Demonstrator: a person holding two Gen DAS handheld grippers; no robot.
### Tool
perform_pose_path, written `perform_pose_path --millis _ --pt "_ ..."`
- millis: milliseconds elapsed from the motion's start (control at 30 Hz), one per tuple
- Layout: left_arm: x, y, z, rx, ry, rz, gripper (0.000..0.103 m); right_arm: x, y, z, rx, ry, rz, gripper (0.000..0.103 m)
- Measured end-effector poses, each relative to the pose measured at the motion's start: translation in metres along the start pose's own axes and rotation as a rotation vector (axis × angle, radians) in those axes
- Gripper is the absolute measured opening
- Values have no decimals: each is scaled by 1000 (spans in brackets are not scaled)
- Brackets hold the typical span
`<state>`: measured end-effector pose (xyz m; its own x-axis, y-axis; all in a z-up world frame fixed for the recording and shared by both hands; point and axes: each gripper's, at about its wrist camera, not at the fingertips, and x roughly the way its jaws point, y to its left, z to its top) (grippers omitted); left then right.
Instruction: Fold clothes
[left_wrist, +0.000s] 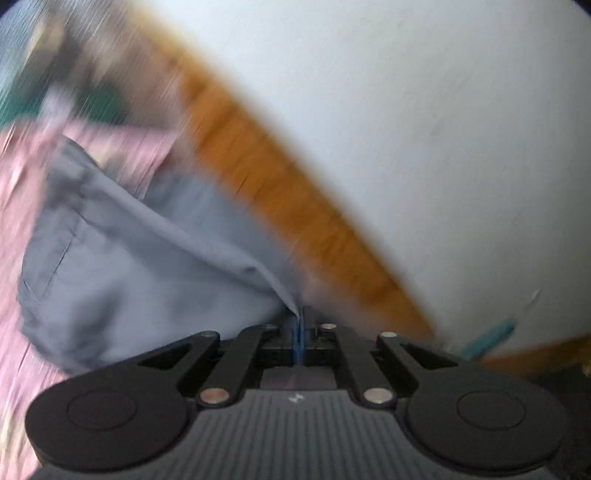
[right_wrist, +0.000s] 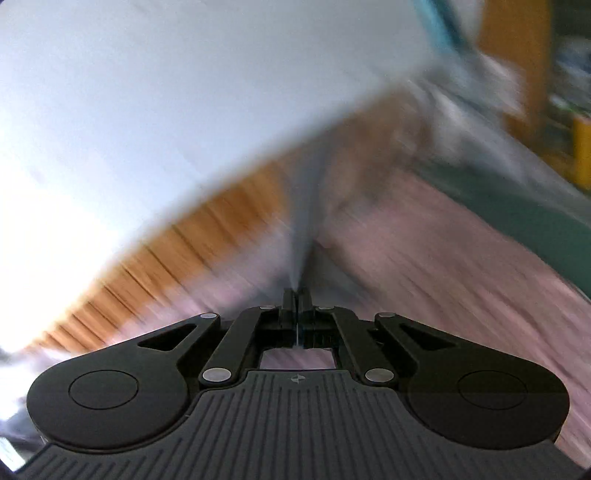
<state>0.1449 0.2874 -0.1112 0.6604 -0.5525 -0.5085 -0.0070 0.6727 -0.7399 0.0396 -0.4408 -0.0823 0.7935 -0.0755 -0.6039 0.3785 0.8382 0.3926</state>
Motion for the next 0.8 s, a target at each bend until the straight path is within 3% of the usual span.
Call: perform_pose_path --millis 100,167,233,300,333,367,500,600,700,800 --pt "39 61 -52 -103 192 133 2 27 -62 -89 86 200 -204 0" --pt "50 80 -70 -137 237 180 3 46 -100 -140 163 298 -335 0" --pt "48 85 -79 -139 244 189 8 42 -120 -160 231 310 -429 7" --pt "37 83 -79 -122 220 176 17 22 -124 -158 290 241 -452 22" --pt "30 84 -76 -119 196 173 23 15 -122 -151 270 202 -471 35" --pt "23 88 -73 -127 173 175 26 8 -121 -143 250 166 -491 40" --pt "-10 110 -62 -200 59 194 47 3 -113 -118 198 122 -550 47" --pt "-22 140 -58 -328 -32 208 63 2 -92 -110 137 88 -550 55" --pt "-10 165 -50 -456 -75 144 70 2 -75 -109 106 68 -566 73" --pt "22 172 -29 -479 -60 142 73 5 -60 -113 97 89 -556 76"
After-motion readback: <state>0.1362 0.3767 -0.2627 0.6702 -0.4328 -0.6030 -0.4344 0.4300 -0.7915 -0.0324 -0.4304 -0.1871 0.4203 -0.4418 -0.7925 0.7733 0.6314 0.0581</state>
